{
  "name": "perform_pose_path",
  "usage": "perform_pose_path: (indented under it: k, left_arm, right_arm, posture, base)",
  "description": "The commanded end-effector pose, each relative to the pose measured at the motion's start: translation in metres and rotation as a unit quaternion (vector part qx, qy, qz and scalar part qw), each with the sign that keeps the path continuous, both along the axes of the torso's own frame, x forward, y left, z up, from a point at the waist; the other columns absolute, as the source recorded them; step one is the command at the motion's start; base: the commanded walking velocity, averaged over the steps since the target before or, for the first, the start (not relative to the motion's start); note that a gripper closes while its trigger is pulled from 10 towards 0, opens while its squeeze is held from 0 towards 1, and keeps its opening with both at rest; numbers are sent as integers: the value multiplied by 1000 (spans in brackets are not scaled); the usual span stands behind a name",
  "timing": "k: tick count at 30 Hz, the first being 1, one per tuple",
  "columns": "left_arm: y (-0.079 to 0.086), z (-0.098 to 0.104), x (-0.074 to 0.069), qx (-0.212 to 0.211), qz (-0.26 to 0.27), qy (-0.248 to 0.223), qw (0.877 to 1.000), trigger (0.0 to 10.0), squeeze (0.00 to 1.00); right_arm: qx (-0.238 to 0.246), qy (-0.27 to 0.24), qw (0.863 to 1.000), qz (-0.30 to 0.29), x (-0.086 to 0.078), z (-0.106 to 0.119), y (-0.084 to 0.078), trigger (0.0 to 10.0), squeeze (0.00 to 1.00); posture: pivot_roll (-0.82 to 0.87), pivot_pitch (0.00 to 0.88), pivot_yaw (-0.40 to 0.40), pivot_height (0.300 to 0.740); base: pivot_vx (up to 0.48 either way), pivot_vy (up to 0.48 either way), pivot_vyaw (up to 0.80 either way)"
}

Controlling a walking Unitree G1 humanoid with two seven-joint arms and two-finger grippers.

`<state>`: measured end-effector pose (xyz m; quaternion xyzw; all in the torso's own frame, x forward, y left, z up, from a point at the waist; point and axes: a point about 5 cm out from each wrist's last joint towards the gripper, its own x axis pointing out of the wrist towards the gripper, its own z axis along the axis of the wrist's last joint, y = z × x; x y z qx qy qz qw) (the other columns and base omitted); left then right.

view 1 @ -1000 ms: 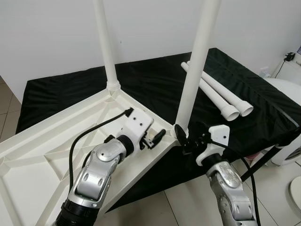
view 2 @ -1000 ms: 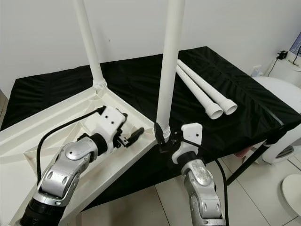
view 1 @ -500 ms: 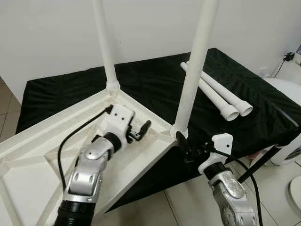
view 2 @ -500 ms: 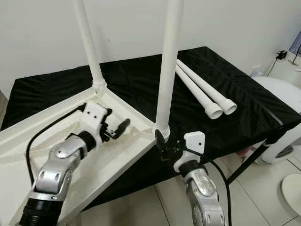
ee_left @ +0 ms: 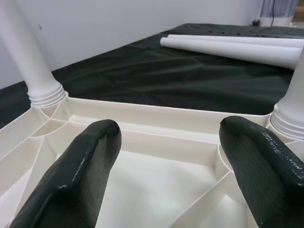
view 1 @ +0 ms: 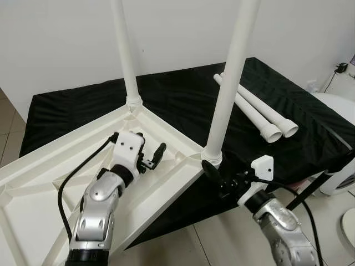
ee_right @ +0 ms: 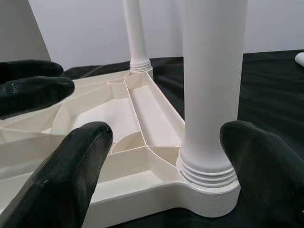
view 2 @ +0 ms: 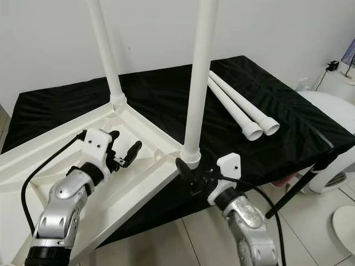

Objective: Building children table

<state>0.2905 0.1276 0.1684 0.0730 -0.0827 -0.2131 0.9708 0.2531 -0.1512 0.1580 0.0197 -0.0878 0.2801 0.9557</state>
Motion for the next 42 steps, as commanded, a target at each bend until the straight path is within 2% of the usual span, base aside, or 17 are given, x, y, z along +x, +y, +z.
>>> perform_pose_path:
  k: [1, 4, 6, 9, 10, 15, 27, 32, 42]
  left_arm:
    - [20, -3, 1, -38, 183, -32, 982, 10000, 0]
    - [19, -4, -1, -35, 180, -33, 982, 10000, 0]
    - [17, -6, -1, -46, 164, -23, 985, 10000, 0]
    - [15, -5, -2, -55, 150, -24, 987, 10000, 0]
    - [13, -3, -2, -65, 135, -21, 989, 10000, 0]
    - [10, 2, -3, -79, 108, -21, 991, 10000, 0]
    - [8, 11, -10, -83, 98, -42, 991, 10000, 0]
    - [9, 14, -13, -85, 97, -45, 991, 10000, 0]
    - [9, 21, -20, -90, 88, -47, 991, 10000, 0]
  right_arm:
    - [-3, 17, 999, 27, 2, -4, -1, 10000, 0]
    - [-6, 20, 999, 46, 3, -4, -2, 10000, 0]
    - [-13, 30, 995, 91, 5, -2, -3, 10000, 0]
    - [-14, 35, 993, 113, 6, -1, -3, 10000, 0]
    - [-20, 41, 990, 137, 8, -1, -3, 10000, 0]
    - [-31, 49, 984, 171, 13, 0, -6, 10000, 0]
    - [-52, 45, 979, 192, 24, 10, -18, 10000, 0]
    - [-75, 49, 973, 212, 31, 15, -25, 10000, 0]
    - [-84, 51, 968, 231, 39, 20, -26, 10000, 0]
  posture:
    - [-88, 92, 48, 740]
    - [-89, 105, 49, 740]
    - [-95, 107, 53, 740]
    - [-92, 111, 47, 740]
    - [-90, 110, 45, 740]
    - [-81, 113, 40, 740]
    - [-74, 126, 30, 740]
    - [-72, 156, 15, 740]
    - [-59, 184, 6, 740]
  base:
    - [0, 0, 0]
    - [0, 0, 0]
    - [0, 0, 0]
    - [0, 0, 0]
    - [0, 0, 0]
    - [0, 0, 0]
    - [0, 0, 0]
    - [0, 0, 0]
    - [0, 0, 0]
